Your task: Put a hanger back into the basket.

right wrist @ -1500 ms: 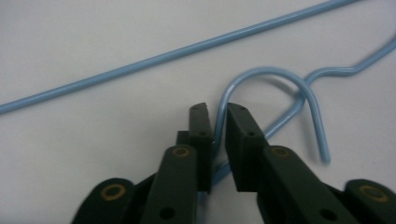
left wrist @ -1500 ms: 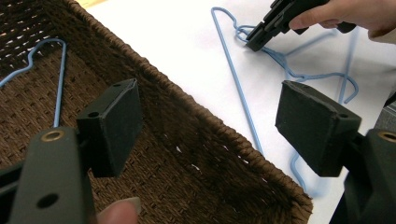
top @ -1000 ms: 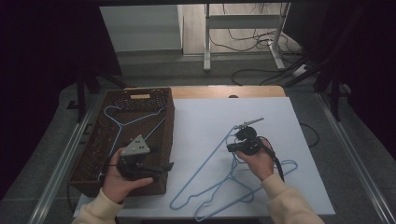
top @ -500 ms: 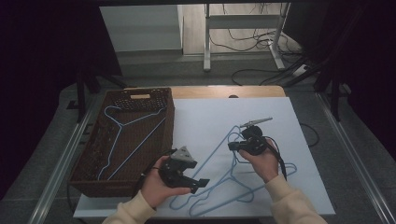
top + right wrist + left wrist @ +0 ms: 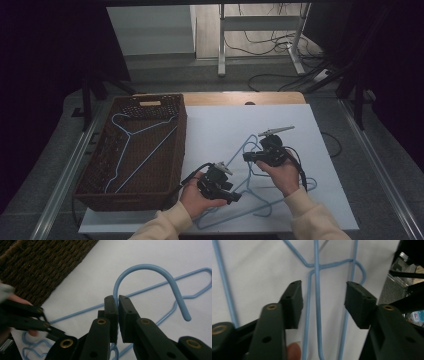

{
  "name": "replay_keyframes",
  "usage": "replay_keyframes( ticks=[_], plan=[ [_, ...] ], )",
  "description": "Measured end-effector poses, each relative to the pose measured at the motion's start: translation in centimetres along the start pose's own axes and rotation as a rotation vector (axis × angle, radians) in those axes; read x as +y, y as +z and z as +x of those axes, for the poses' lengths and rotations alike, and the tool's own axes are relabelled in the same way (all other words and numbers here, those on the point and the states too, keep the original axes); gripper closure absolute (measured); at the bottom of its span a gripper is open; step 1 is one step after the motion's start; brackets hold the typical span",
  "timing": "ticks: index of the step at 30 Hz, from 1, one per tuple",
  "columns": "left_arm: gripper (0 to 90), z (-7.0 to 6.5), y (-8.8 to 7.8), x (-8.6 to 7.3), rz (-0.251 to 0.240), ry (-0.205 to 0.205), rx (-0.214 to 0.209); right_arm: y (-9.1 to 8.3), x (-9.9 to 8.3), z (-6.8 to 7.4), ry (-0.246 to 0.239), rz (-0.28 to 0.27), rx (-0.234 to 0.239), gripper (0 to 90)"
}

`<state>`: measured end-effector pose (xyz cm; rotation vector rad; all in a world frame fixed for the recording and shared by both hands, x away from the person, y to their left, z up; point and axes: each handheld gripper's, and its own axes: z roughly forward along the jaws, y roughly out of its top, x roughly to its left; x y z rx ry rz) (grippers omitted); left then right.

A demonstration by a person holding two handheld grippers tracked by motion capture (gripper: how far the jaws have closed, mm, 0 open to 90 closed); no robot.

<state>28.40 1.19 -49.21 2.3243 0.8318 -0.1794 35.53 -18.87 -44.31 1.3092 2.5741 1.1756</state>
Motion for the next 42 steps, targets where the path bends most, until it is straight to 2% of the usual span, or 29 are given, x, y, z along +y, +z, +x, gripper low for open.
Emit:
replay_keyframes(
  ticks=[3, 4, 6, 7, 8, 11, 14, 15, 16, 18, 20, 24, 26, 31, 33, 34, 36, 38, 39, 42],
  plan=[
    [65.2, 0.2, 0.9, 0.0, 0.030, -0.005, -0.010, -0.1, 0.0, 0.0, -0.002, -0.002, 0.008, 86.2],
    [72.0, 0.0, 1.1, -0.1, 0.037, 0.002, -0.006, -0.1, 0.0, 0.0, -0.004, -0.003, 0.009, 86.1],
    [80.2, -0.2, 1.1, -0.1, 0.048, 0.021, 0.024, -0.2, 0.0, 0.1, -0.008, -0.006, 0.019, 85.9],
    [84.6, -0.2, 0.9, -0.1, 0.041, 0.019, 0.021, -0.2, 0.0, 0.1, -0.010, -0.007, 0.025, 85.8],
    [84.9, -0.2, 0.8, -0.1, 0.030, 0.004, 0.007, -0.2, 0.0, 0.1, -0.014, -0.007, 0.028, 85.7],
    [85.8, -0.1, 0.1, -0.2, 0.010, -0.011, 0.003, -0.5, 0.0, 0.1, -0.015, -0.021, 0.040, 84.8],
    [86.1, -0.1, -0.4, -0.2, -0.015, -0.027, -0.017, -0.9, 0.1, 0.1, -0.020, -0.040, 0.055, 80.3],
    [86.1, -0.1, -0.7, -0.2, -0.030, -0.035, -0.023, -1.1, 0.1, 0.1, -0.026, -0.049, 0.058, 77.1],
    [86.2, -0.1, -1.3, -0.2, -0.062, -0.052, -0.027, -1.5, 0.1, 0.0, -0.037, -0.077, 0.069, 64.5],
    [86.3, -0.1, -1.9, -0.3, -0.088, -0.070, -0.037, -2.1, 0.1, 0.2, -0.063, -0.119, 0.044, 47.8],
    [86.3, -0.1, -2.5, -0.3, -0.108, -0.078, -0.041, -3.0, 0.0, 0.3, -0.086, -0.153, 0.046, 39.4],
    [86.4, 0.0, -4.0, -0.4, -0.152, -0.105, -0.084, -5.2, -0.5, 0.2, -0.114, -0.219, 0.062, 31.0],
    [86.4, 0.0, -5.0, -0.4, -0.181, -0.122, -0.123, -6.2, -0.9, -0.2, -0.117, -0.251, 0.060, 29.4],
    [86.4, -0.4, -7.8, -0.4, -0.238, -0.114, -0.131, -8.4, -2.1, -2.0, -0.089, -0.311, 0.060, 28.4],
    [86.4, -0.5, -8.9, -0.4, -0.255, -0.103, -0.122, -9.2, -2.4, -2.7, -0.082, -0.329, 0.051, 28.2],
    [86.4, -0.5, -8.9, -0.4, -0.255, -0.103, -0.122, -9.2, -2.4, -2.7, -0.082, -0.329, 0.051, 28.2],
    [86.4, -0.3, -10.4, -0.4, -0.280, -0.103, -0.122, -9.9, -2.7, -3.4, -0.072, -0.339, 0.010, 27.6],
    [86.4, -0.2, -10.9, -0.5, -0.287, -0.103, -0.119, -10.0, -2.9, -3.9, -0.061, -0.344, 0.006, 27.4],
    [86.4, -0.1, -11.9, -0.5, -0.303, -0.097, -0.111, -10.0, -3.0, -4.0, -0.059, -0.344, 0.002, 27.3],
    [86.4, 0.2, -13.4, -0.7, -0.327, -0.091, -0.100, -9.8, -3.3, -4.6, -0.053, -0.339, -0.003, 26.9]
  ],
)
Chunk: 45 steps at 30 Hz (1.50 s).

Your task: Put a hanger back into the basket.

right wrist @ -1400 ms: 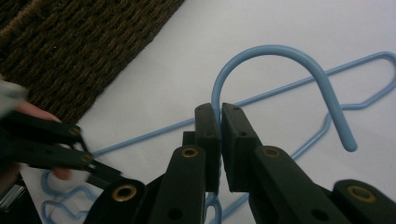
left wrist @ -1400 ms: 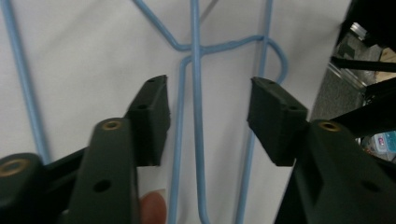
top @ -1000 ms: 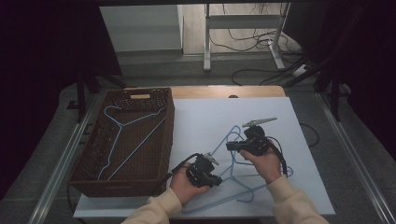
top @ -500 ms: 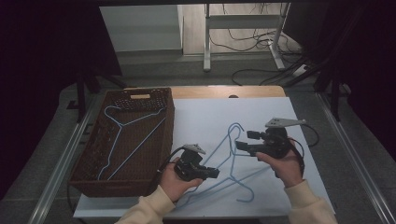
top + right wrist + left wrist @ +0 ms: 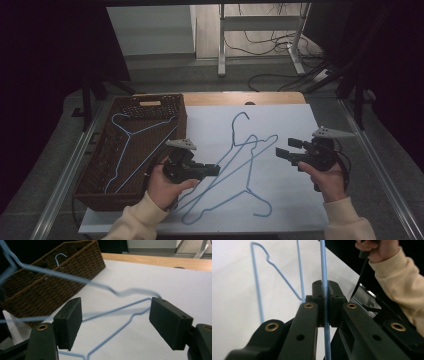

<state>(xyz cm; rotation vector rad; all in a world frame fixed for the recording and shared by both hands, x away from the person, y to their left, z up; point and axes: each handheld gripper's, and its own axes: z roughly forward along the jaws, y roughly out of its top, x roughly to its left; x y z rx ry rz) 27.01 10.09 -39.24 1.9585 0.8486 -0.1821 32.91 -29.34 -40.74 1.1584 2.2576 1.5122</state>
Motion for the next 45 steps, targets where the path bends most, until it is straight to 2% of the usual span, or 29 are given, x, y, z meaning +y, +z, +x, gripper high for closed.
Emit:
replay_keyframes(
  ticks=[2, 3, 4, 5, 7, 13, 14, 16, 17, 22, 23, 25, 30, 34, 36, 40, 45],
  plan=[
    [86.4, 0.3, -1.0, 0.2, -0.013, 0.005, -0.001, 0.1, -0.2, -0.3, 0.003, 0.010, -0.004, 26.6],
    [86.4, 0.3, -1.0, 0.2, -0.013, 0.005, -0.001, 0.2, -0.4, -0.4, 0.007, 0.014, -0.006, 26.4],
    [86.4, 0.6, -1.9, 0.2, -0.026, 0.003, 0.007, 0.3, -0.5, -0.5, 0.007, 0.018, -0.009, 26.1],
    [86.4, 0.6, -1.9, 0.2, -0.026, 0.003, 0.007, 0.3, -0.5, -0.5, 0.007, 0.018, -0.009, 26.1],
    [86.4, 1.2, -3.3, 0.3, -0.044, 0.004, 0.010, 0.8, -0.8, -0.8, 0.007, 0.037, -0.018, 25.3],
    [86.4, 2.1, -5.6, 0.4, -0.074, 0.002, 0.029, 1.7, -1.3, -1.1, 0.003, 0.077, -0.037, 24.6],
    [86.4, 2.4, -6.4, 0.5, -0.087, -0.005, 0.030, 1.9, -1.5, -1.2, -0.001, 0.088, -0.046, 24.6],
    [86.4, 2.6, -6.8, 0.5, -0.095, -0.009, 0.029, 2.0, -1.5, -1.2, 0.000, 0.096, -0.047, 24.6],
    [86.5, 3.1, -7.7, 0.4, -0.113, -0.018, 0.035, 2.2, -1.7, -1.3, 0.000, 0.100, -0.047, 24.6],
    [86.5, 4.3, -9.4, 0.3, -0.129, -0.032, 0.056, 2.3, -1.8, -1.3, -0.005, 0.108, -0.058, 24.6],
    [86.5, 4.9, -10.1, 0.1, -0.132, -0.041, 0.074, 2.3, -1.9, -1.3, -0.006, 0.110, -0.059, 24.6],
    [86.5, 5.6, -10.7, -0.2, -0.143, -0.052, 0.084, 2.4, -1.9, -1.3, -0.007, 0.112, -0.060, 24.6],
    [86.5, 6.7, -12.1, -1.0, -0.162, -0.067, 0.106, 2.4, -2.0, -1.3, -0.013, 0.123, -0.063, 24.6],
    [86.4, 8.1, -14.1, -2.3, -0.193, -0.093, 0.133, 2.5, -2.1, -1.3, -0.011, 0.127, -0.063, 24.6],
    [86.4, 8.6, -14.9, -2.9, -0.208, -0.114, 0.146, 2.6, -2.1, -1.3, -0.012, 0.128, -0.065, 24.6],
    [86.4, 9.5, -16.3, -4.1, -0.227, -0.133, 0.174, 2.6, -2.1, -1.3, -0.016, 0.136, -0.069, 24.6],
    [86.4, 10.7, -17.7, -5.4, -0.249, -0.167, 0.187, 2.7, -2.1, -1.3, -0.018, 0.140, -0.072, 24.7]
  ],
)
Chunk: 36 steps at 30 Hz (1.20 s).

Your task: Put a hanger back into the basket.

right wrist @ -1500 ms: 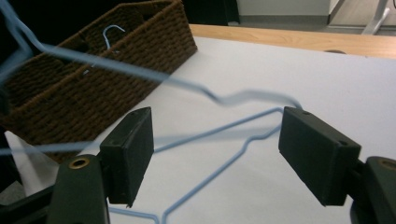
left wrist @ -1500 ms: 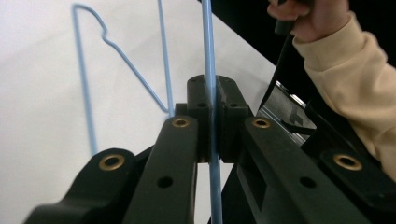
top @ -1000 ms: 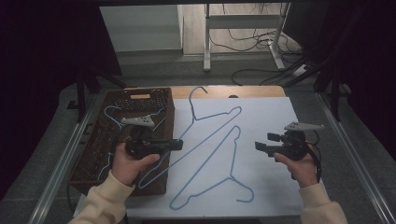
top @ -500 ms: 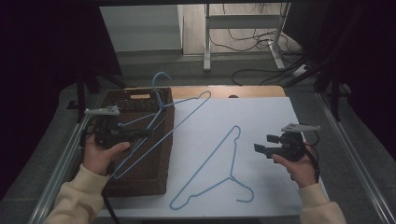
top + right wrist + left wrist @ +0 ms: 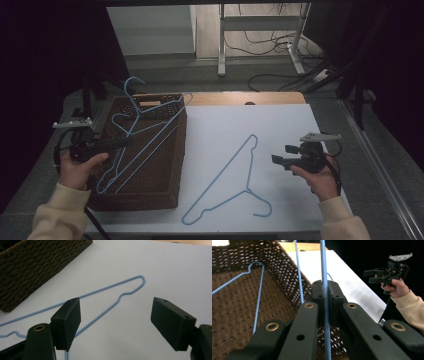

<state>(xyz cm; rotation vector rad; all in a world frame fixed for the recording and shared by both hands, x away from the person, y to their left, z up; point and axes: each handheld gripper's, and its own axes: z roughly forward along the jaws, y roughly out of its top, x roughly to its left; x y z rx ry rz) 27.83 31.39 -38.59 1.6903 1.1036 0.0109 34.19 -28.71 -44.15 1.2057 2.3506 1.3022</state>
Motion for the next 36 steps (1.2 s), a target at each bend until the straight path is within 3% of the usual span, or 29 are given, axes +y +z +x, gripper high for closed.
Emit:
replay_keyframes(
  ticks=[7, 11, 15, 24, 36],
  plan=[
    [86.5, 2.0, -1.0, -0.8, -0.012, -0.028, 0.043, 0.1, 0.0, 0.0, 0.000, 0.002, -0.004, 24.6],
    [86.4, 3.0, -1.3, -1.2, -0.026, -0.065, 0.065, 0.1, -0.1, 0.0, -0.003, 0.008, -0.004, 24.5],
    [86.4, 3.5, -1.1, -1.5, -0.015, -0.073, 0.077, 0.1, -0.1, -0.1, 0.000, 0.007, -0.003, 24.5],
    [86.4, 4.1, 0.5, -1.4, 0.043, -0.055, 0.082, 0.2, -0.1, 0.0, -0.005, 0.011, -0.002, 24.5],
    [86.3, 5.3, 2.3, -1.8, 0.122, -0.079, 0.094, 0.1, -0.2, -0.1, -0.003, 0.009, -0.004, 24.5]
  ],
)
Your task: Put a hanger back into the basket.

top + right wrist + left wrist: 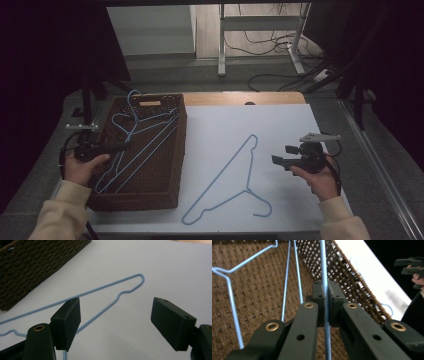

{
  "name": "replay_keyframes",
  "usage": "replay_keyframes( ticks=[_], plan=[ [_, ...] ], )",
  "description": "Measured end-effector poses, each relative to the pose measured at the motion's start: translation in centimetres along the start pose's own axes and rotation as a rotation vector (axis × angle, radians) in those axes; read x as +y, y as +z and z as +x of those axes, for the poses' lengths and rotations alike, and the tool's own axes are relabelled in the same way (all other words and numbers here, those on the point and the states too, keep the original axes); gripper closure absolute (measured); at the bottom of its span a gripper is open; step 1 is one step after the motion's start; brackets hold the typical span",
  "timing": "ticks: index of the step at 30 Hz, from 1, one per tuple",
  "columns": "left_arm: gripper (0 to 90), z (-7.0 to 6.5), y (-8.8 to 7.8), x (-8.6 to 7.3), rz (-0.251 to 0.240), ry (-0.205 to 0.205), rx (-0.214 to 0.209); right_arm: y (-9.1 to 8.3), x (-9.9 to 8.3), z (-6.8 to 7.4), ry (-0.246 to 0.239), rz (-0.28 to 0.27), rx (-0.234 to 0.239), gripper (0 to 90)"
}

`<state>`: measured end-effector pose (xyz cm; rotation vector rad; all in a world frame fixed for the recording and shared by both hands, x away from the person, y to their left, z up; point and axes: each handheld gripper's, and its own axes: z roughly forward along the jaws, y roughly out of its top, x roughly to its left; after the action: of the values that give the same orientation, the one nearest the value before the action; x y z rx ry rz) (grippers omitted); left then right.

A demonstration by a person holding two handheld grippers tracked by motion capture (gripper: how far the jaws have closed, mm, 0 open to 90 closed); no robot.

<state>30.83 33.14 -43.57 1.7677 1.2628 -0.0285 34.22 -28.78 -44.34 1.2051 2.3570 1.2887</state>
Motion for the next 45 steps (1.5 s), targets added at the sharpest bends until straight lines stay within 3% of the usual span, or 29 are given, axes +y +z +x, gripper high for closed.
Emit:
replay_keyframes(
  ticks=[1, 4, 5, 6, 7, 9, 11, 15, 16, 18, 20, 22, 24, 32, 38, 45],
  plan=[
    [86.3, 0.2, 0.2, -0.1, 0.007, -0.005, 0.004, 0.0, 0.0, 0.0, 0.000, 0.001, 0.000, 24.5],
    [85.0, 1.5, 0.8, -0.4, 0.047, -0.037, 0.068, 0.0, 0.0, 0.0, 0.000, 0.002, 0.000, 24.5],
    [80.7, 1.8, 0.9, -0.5, 0.045, -0.051, 0.097, 0.0, 0.0, 0.0, 0.000, 0.002, 0.000, 24.5],
    [73.1, 1.8, 0.9, -0.5, 0.045, -0.051, 0.097, 0.0, 0.0, 0.0, 0.000, 0.002, 0.000, 24.5],
    [64.4, 2.2, 0.8, -0.6, 0.040, -0.054, 0.165, 0.0, 0.0, 0.0, 0.000, 0.001, -0.001, 24.5],
    [51.1, 2.0, 0.5, -0.6, 0.017, -0.053, 0.204, 0.0, 0.0, 0.0, 0.000, 0.000, -0.002, 24.5],
    [40.4, 1.3, 0.1, -0.5, -0.001, -0.024, 0.231, 0.0, 0.0, -0.1, 0.001, 0.001, -0.001, 24.5],
    [33.5, -0.3, -0.1, -0.4, -0.016, 0.043, 0.248, 0.2, 0.0, 0.0, -0.002, 0.005, -0.001, 24.3],
    [32.3, -1.6, 0.0, -0.4, -0.028, 0.086, 0.240, 0.2, 0.0, 0.1, -0.002, 0.007, 0.000, 24.3],
    [30.1, -2.2, 0.1, -0.4, -0.030, 0.103, 0.232, 0.2, 0.0, 0.1, -0.005, 0.008, 0.001, 24.2],
    [29.0, -4.0, 0.5, -0.6, -0.034, 0.149, 0.204, 0.3, 0.0, 0.2, -0.009, 0.011, 0.003, 24.0],
    [27.9, -4.4, 0.6, -0.7, -0.037, 0.155, 0.191, 0.3, -0.1, 0.2, -0.013, 0.015, 0.000, 23.8],
    [27.5, -5.5, 1.0, -0.9, -0.045, 0.170, 0.147, 0.4, -0.1, 0.2, -0.017, 0.020, 0.000, 23.6],
    [26.5, -8.7, 2.6, -1.6, -0.030, 0.235, 0.080, 0.5, -0.3, 0.5, -0.028, 0.028, 0.000, 23.2],
    [26.3, -10.5, 3.5, -2.1, -0.007, 0.271, 0.061, 0.7, -0.4, 0.8, -0.048, 0.034, 0.002, 23.1],
    [26.2, -11.5, 4.8, -2.6, 0.019, 0.288, 0.044, 1.1, -0.6, 1.0, -0.063, 0.049, -0.003, 23.1]
  ],
)
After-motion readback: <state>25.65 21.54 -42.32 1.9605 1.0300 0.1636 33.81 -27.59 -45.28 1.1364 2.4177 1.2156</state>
